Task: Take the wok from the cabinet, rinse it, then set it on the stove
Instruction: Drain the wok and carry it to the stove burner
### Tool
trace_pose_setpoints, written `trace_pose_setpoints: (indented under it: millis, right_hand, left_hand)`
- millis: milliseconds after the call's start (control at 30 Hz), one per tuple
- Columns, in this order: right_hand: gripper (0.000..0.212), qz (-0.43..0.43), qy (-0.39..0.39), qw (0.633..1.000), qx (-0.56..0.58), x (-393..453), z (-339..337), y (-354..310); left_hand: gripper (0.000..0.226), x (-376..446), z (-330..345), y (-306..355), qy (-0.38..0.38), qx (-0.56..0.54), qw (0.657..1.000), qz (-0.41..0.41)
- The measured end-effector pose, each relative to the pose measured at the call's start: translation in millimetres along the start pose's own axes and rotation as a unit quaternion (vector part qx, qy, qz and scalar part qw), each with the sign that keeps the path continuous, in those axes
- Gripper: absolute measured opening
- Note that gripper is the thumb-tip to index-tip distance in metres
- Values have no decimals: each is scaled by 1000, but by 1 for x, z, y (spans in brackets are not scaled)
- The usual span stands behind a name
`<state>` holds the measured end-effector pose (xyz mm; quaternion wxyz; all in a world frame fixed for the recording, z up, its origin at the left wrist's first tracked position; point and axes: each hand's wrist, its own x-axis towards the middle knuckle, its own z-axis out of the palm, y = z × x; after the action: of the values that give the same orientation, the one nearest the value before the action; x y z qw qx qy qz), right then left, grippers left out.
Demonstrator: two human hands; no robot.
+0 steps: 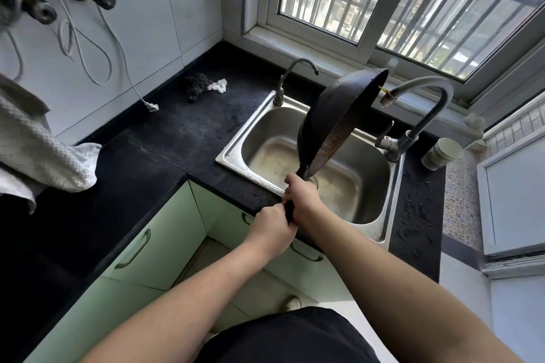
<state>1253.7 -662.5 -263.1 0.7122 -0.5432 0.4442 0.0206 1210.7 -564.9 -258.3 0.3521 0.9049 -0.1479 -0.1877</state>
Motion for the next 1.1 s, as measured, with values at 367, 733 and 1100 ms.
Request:
trace_pose_setpoints:
  millis: [367, 733, 1100]
  right_hand:
    - [20, -97, 36, 992, -68, -21, 11, 5]
    - [17, -153, 33, 986, -62, -41, 17, -2]
    - [16, -195, 57, 975, -94, -61, 9, -18]
  left_hand:
    - [23, -8, -9, -6, -22, 1, 1000, -6]
    - [11, -8, -41, 6, -200, -152, 965, -75]
    - [17, -8, -37, 15, -113, 7, 992, 51]
